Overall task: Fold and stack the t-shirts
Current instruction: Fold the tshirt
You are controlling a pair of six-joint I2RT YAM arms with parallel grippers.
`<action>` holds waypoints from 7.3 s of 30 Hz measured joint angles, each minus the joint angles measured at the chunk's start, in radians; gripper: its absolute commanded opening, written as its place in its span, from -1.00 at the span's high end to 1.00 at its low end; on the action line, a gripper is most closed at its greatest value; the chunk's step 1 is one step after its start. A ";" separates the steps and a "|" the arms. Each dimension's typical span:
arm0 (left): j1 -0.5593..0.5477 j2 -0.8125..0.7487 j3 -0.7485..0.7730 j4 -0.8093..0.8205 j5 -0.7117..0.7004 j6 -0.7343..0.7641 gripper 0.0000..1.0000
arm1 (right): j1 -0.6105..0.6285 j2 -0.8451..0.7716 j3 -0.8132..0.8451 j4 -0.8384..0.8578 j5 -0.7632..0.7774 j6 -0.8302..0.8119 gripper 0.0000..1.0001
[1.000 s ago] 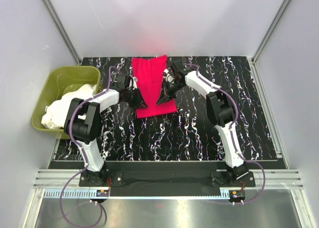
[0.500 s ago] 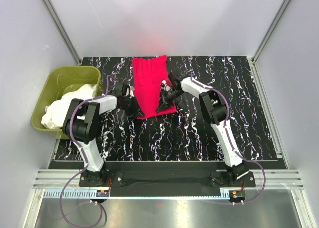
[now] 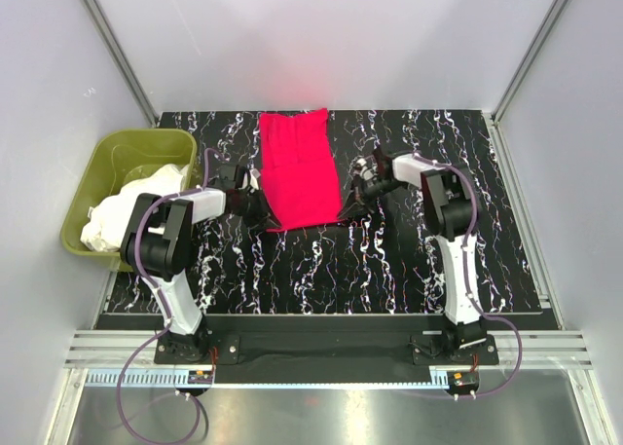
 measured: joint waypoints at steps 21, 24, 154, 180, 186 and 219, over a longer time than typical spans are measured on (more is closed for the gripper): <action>0.015 -0.312 -0.032 -0.219 -0.171 0.010 -0.36 | -0.001 -0.226 -0.338 0.269 0.131 0.272 -0.06; 0.047 -0.246 -0.072 -0.198 -0.171 -0.030 -0.37 | 0.023 -0.230 -0.359 0.324 0.155 0.358 -0.05; -0.115 -0.565 -0.025 -0.419 -0.290 -0.189 1.00 | 0.150 -0.689 -0.520 0.177 0.407 0.373 1.00; 0.055 -0.056 0.533 -0.355 -0.074 -0.109 1.00 | -0.006 -0.357 -0.050 0.076 0.294 0.327 1.00; 0.067 0.070 0.632 -0.328 -0.030 -0.112 1.00 | -0.042 -0.281 0.036 0.063 0.277 0.327 1.00; 0.068 0.578 1.265 -0.352 -0.160 0.011 -0.29 | -0.156 0.117 0.440 0.110 0.311 0.396 0.49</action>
